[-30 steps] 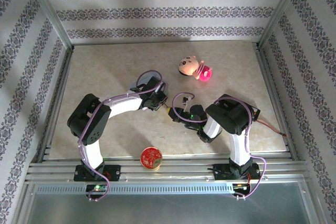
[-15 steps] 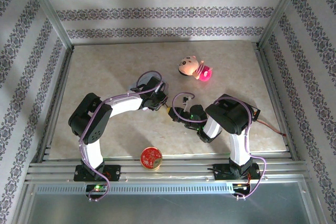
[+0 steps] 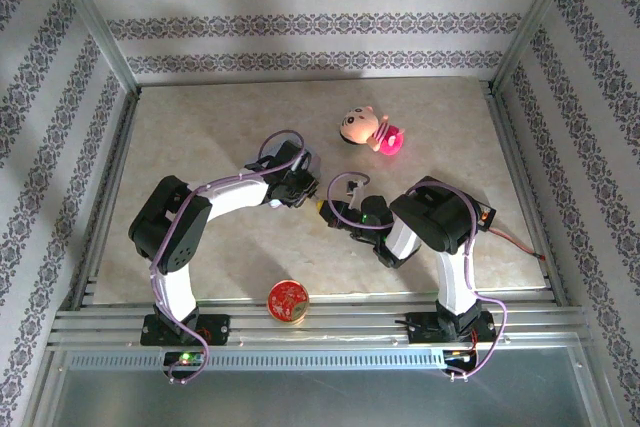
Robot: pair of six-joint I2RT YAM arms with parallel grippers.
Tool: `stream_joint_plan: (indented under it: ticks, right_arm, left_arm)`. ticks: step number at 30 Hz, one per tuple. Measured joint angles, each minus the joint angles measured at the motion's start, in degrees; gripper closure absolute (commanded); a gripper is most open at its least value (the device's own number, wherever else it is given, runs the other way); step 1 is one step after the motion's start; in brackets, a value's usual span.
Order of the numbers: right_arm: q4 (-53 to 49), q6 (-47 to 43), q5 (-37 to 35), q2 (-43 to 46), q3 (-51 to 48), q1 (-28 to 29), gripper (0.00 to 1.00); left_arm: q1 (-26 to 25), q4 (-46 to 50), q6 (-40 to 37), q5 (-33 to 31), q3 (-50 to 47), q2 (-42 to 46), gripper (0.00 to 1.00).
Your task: Unlock a padlock with a key
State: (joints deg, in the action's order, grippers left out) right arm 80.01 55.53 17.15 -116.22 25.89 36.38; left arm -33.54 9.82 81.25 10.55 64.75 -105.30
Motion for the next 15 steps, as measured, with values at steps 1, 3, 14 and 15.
stream_joint_plan:
  ticks: [1,3,14,15]
  right_arm:
    - [0.0,0.02,0.42,-0.07,0.04,-0.22,1.0]
    - [-0.04,0.0,0.81,-0.09,0.2,-0.31,1.0]
    - [-5.11,-1.68,2.51,2.27,0.37,-1.05,1.0]
    - [-6.01,-1.7,2.69,2.82,0.37,-1.16,1.0]
  left_arm:
    - [0.09,0.26,-0.09,0.17,0.15,0.0,0.92]
    - [0.24,0.83,-0.37,0.42,0.44,-0.04,0.92]
    - [0.28,2.34,-1.73,1.53,1.16,-0.39,0.92]
    - [0.28,2.62,-1.84,1.7,1.33,-0.46,0.92]
